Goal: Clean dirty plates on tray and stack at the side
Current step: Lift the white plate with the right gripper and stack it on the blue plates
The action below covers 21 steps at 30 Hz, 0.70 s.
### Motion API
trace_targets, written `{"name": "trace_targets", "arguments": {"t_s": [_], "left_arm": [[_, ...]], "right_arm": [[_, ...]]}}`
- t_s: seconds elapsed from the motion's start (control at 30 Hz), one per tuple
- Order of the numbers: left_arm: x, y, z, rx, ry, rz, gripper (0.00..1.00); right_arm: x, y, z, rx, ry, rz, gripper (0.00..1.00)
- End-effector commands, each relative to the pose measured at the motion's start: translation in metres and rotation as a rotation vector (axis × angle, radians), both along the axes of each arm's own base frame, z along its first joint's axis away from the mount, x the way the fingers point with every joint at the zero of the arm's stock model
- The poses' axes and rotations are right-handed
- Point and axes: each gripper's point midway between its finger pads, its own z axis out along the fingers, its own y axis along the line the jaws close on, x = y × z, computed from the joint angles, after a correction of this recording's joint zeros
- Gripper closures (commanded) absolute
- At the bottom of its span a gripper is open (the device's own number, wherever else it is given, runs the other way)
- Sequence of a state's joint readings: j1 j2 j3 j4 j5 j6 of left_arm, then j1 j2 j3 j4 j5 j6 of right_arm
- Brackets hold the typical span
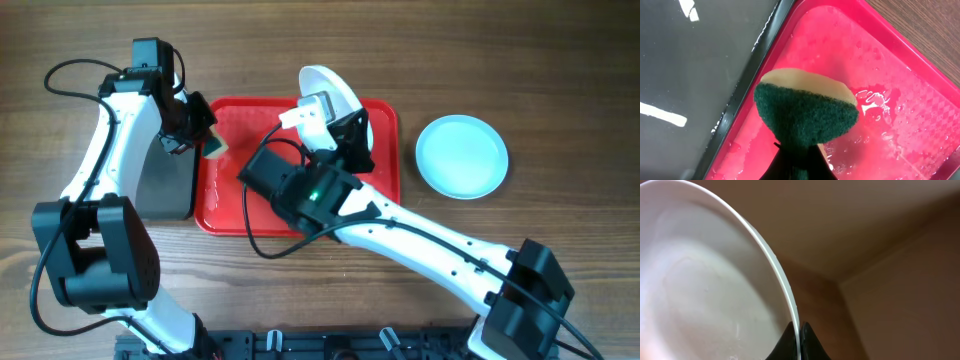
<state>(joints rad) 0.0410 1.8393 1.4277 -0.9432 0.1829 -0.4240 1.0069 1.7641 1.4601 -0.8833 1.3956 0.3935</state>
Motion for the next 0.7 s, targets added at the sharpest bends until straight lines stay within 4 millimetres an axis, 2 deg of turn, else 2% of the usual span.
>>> {"name": "trace_targets", "arguments": {"t_s": [0.0, 0.17, 0.43, 0.53, 0.63, 0.67], "left_arm": [[-0.001, 0.000, -0.001, 0.009, 0.005, 0.000, 0.96], [-0.001, 0.000, -0.001, 0.009, 0.005, 0.000, 0.96], [-0.001, 0.000, -0.001, 0.009, 0.005, 0.000, 0.96], [-0.001, 0.000, -0.001, 0.009, 0.005, 0.000, 0.96], [-0.001, 0.000, -0.001, 0.009, 0.005, 0.000, 0.96], [-0.001, 0.000, -0.001, 0.009, 0.005, 0.000, 0.96]], "right_arm": [[-0.008, -0.002, 0.025, -0.064, -0.098, -0.022, 0.96], [-0.008, -0.001, 0.024, -0.054, -0.094, -0.018, 0.96], [-0.006, 0.016, -0.012, 0.052, 0.088, 0.072, 0.96], [-0.011, 0.033, -0.045, 0.154, 0.267, 0.156, 0.96], [-0.031, 0.060, -0.092, 0.340, 0.571, 0.272, 0.96], [-0.036, 0.066, -0.101, 0.389, 0.640, 0.294, 0.95]]}}
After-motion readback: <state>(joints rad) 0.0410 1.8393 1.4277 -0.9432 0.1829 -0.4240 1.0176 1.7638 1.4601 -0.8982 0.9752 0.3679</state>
